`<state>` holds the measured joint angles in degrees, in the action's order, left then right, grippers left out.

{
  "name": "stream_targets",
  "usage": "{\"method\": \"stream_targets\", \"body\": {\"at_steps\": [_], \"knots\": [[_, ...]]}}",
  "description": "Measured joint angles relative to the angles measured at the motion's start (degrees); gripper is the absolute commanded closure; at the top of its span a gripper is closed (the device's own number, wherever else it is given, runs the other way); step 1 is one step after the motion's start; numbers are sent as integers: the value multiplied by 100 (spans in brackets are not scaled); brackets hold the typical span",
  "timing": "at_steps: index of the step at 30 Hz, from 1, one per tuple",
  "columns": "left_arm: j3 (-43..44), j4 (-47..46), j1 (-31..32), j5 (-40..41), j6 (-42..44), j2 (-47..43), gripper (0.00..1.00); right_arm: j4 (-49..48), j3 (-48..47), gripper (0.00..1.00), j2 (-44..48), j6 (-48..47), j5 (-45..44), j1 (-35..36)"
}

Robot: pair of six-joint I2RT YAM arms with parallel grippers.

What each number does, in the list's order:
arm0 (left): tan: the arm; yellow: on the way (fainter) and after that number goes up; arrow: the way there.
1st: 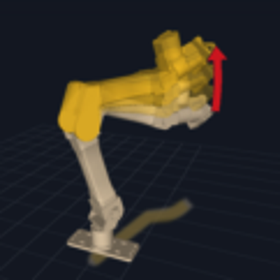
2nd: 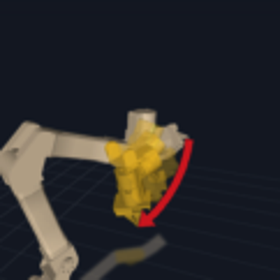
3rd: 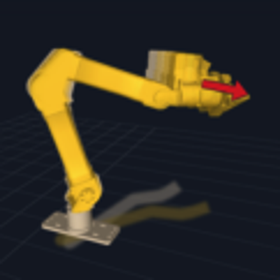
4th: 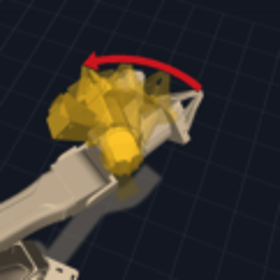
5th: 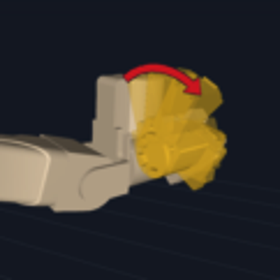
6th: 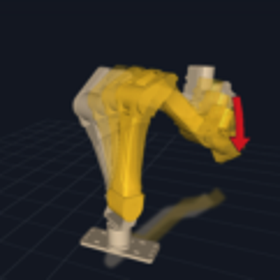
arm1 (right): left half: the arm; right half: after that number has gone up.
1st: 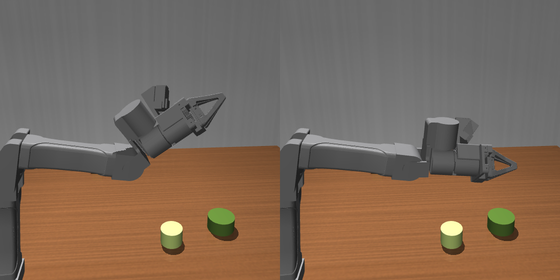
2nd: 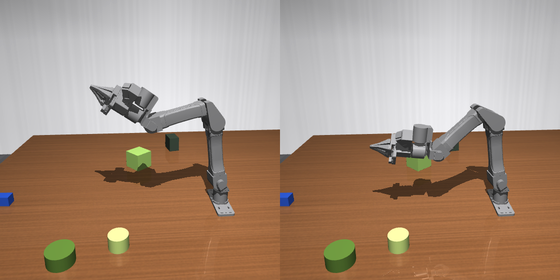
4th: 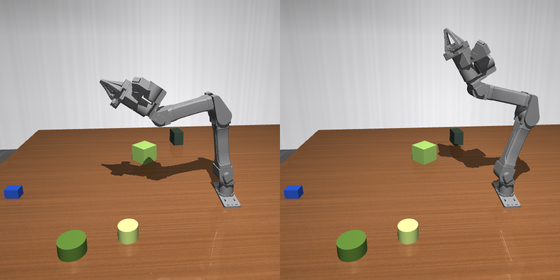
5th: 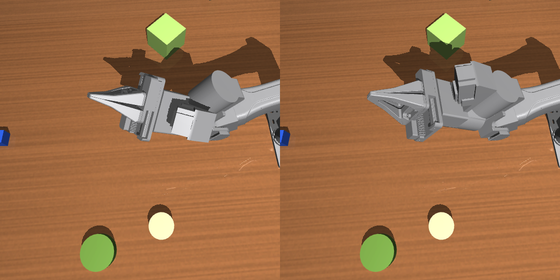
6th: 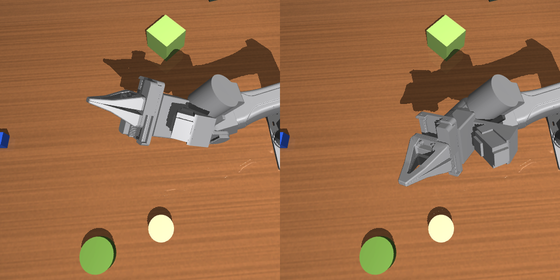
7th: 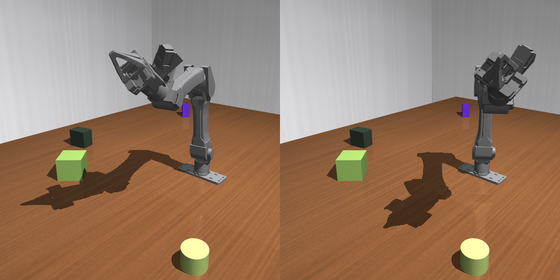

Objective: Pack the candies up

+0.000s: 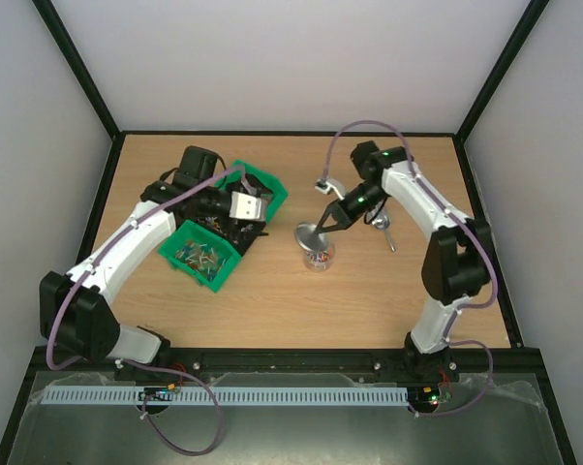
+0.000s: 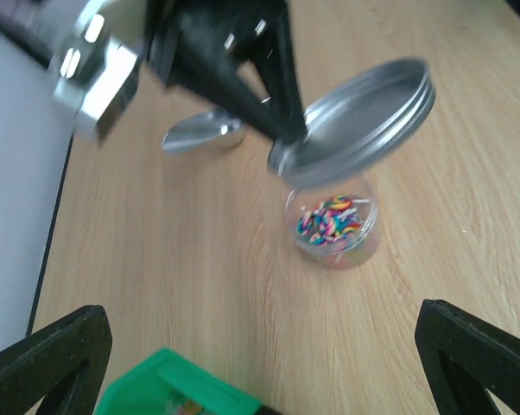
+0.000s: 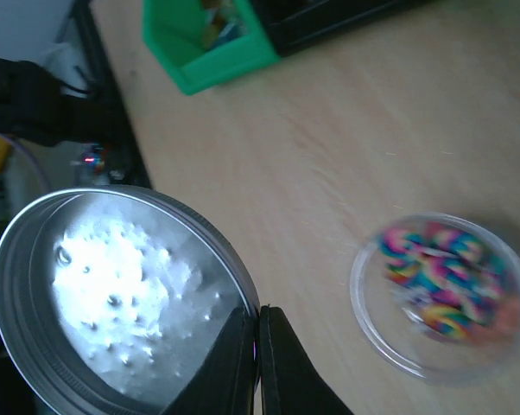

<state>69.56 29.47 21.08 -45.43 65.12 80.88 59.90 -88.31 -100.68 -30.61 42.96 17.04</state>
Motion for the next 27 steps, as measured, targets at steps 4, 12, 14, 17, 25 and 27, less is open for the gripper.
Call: {"method": "stream_targets", "body": {"at_steps": [4,12,14,17,25,27], "knots": [[125,374,382,-48,846,35,4,389,-439,99,-658,-20,540,334],[-20,603,874,7,1709,31,25,793,-684,99,-955,-98,1067,682],[-92,595,1005,61,1812,28,36,833,-726,99,-1005,-133,1115,745],[-195,553,1139,136,1888,17,52,925,-798,99,-1137,-162,1196,857],[-258,378,1200,208,1729,-63,89,992,-841,96,-1248,-203,1261,925],[-256,236,1200,201,1639,-76,92,1025,-861,90,-1248,-203,1257,925]]}}
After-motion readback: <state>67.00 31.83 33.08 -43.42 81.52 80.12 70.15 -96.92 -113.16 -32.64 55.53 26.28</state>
